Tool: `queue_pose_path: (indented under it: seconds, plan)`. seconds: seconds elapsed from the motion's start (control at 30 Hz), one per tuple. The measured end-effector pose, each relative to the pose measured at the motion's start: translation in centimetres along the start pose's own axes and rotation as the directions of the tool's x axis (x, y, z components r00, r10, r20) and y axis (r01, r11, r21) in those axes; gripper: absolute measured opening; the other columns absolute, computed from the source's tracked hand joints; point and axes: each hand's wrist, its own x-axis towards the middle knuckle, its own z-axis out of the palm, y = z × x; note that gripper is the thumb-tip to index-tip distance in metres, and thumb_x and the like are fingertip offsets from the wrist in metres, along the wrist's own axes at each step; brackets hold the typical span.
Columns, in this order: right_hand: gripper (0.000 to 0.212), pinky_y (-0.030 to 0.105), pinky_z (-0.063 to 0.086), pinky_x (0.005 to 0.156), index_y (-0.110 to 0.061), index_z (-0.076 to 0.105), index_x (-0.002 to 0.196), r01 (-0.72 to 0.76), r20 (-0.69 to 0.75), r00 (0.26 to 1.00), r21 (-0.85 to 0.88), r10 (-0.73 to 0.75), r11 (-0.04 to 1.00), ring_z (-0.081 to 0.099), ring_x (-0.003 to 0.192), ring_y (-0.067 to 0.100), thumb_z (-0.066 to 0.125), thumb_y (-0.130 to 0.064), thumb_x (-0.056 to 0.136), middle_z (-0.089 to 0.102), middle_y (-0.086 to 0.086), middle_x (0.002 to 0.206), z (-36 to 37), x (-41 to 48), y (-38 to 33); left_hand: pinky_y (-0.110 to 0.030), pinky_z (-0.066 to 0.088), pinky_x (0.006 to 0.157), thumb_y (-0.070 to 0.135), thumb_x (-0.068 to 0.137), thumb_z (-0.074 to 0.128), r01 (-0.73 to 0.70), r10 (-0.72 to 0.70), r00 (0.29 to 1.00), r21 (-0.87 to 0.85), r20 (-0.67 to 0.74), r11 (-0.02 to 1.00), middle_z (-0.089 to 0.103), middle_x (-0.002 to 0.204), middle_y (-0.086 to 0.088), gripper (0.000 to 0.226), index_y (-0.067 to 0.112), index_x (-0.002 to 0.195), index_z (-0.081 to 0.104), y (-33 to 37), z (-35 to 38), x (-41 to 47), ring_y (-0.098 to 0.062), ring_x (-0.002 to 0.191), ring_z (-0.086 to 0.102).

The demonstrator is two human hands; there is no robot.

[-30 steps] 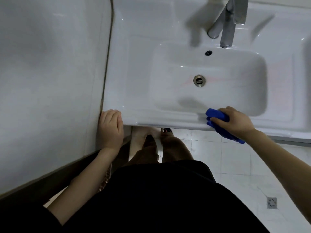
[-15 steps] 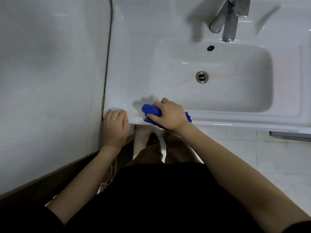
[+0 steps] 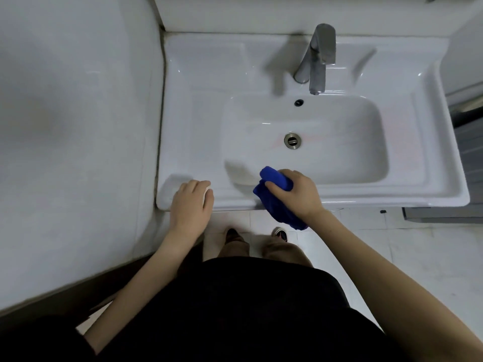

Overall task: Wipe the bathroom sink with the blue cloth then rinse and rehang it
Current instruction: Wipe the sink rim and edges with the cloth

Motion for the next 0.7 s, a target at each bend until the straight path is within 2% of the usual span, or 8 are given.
queue_pose_path:
  seconds: [0.2, 0.33, 0.5, 0.7]
  plan:
    - [0.02, 0.028, 0.049, 0.08, -0.032, 0.065, 0.105, 0.025, -0.137, 0.99, 0.161, -0.003, 0.987, 0.06, 0.088, 0.006, 0.064, -0.042, 0.087, 0.066, -0.008, 0.095, -3.5, -3.7, 1.6, -0.043, 0.05, 0.085, 0.032, 0.095, 0.034, -0.085, 0.084, 0.996, -0.029, -0.029, 0.996, 0.068, 0.106, -0.011, 0.046, 0.006, 0.113, 0.067, 4.2, 0.7, -0.2, -0.033, 0.097, 0.061]
    - [0.02, 0.027, 0.049, 0.082, -0.033, 0.066, 0.106, 0.011, -0.19, 0.981, 0.226, 0.033, 0.974, 0.06, 0.093, 0.005, 0.066, -0.038, 0.086, 0.066, -0.011, 0.099, -6.4, -5.8, 4.4, -0.042, 0.051, 0.083, 0.031, 0.093, 0.035, -0.073, 0.073, 0.997, -0.038, -0.009, 0.997, 0.069, 0.103, -0.011, 0.044, 0.005, 0.109, 0.068, 7.3, 3.0, -0.9, -0.035, 0.095, 0.062]
    - [0.015, 0.032, 0.05, 0.084, -0.031, 0.067, 0.102, 0.013, -0.21, 0.977, 0.273, 0.047, 0.962, 0.06, 0.096, 0.006, 0.067, -0.031, 0.087, 0.066, -0.018, 0.096, -11.0, -7.5, 9.4, -0.041, 0.052, 0.082, 0.031, 0.094, 0.036, -0.058, 0.058, 0.998, -0.029, 0.006, 0.998, 0.068, 0.105, -0.009, 0.044, 0.006, 0.109, 0.068, 12.4, 6.5, -2.5, -0.033, 0.097, 0.061]
    - [0.012, 0.034, 0.051, 0.085, -0.035, 0.067, 0.098, -0.001, -0.204, 0.976, 0.352, 0.078, 0.936, 0.062, 0.096, 0.007, 0.067, -0.029, 0.087, 0.066, -0.017, 0.096, -17.1, -8.8, 16.0, -0.04, 0.05, 0.084, 0.031, 0.094, 0.036, -0.015, 0.015, 1.0, -0.013, -0.013, 1.0, 0.068, 0.106, -0.008, 0.042, 0.007, 0.11, 0.067, 19.5, 10.6, -4.2, -0.031, 0.097, 0.06]
